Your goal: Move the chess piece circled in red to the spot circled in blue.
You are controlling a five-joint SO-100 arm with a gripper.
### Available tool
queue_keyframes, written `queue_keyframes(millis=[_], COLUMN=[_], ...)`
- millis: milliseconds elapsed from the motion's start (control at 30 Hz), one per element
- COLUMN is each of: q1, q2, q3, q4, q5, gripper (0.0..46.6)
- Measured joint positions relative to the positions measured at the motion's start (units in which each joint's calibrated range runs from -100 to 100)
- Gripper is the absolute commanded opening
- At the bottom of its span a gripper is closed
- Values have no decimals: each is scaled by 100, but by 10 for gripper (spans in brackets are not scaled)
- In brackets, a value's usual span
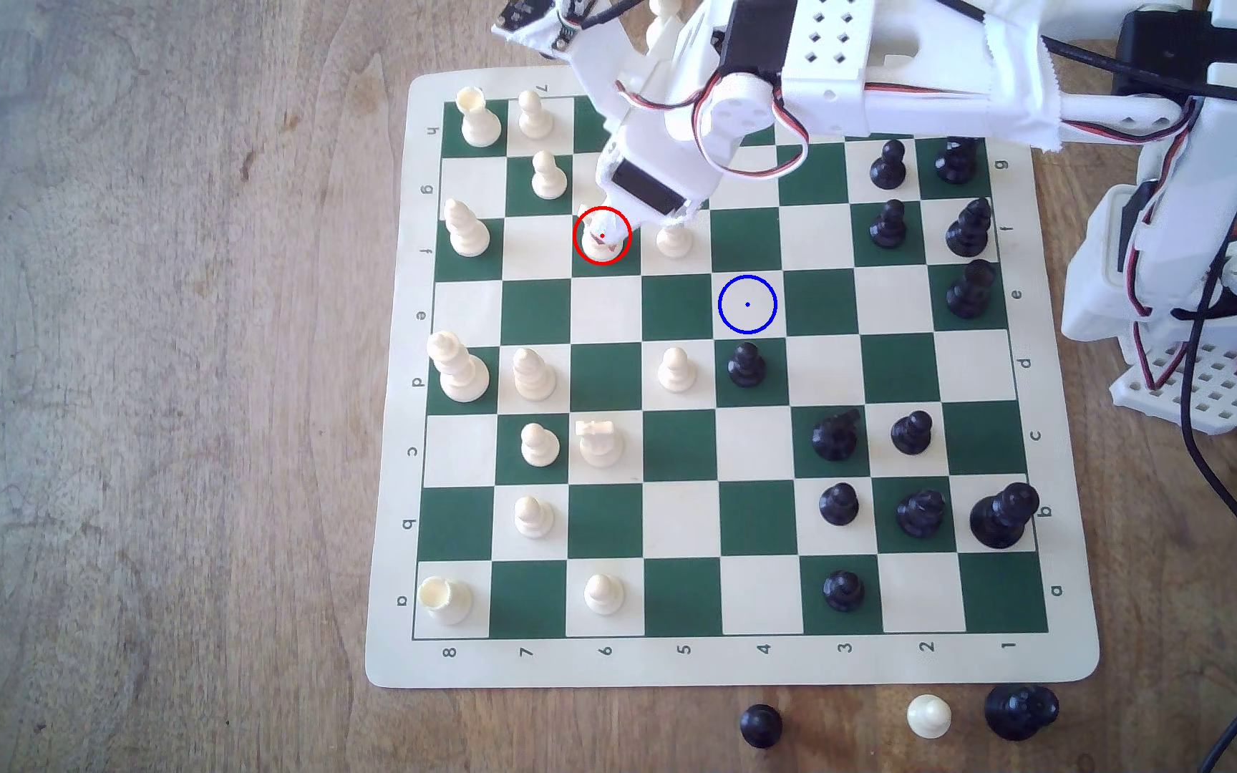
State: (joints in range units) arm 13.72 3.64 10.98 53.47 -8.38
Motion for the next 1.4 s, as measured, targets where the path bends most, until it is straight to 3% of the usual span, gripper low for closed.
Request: queue_keyframes(millis=[900,1400], q1=[-15,-15], q2=[821,955], q3=[-9,-9], q4=[-606,-1139], q5=[10,24], gripper=[150,121])
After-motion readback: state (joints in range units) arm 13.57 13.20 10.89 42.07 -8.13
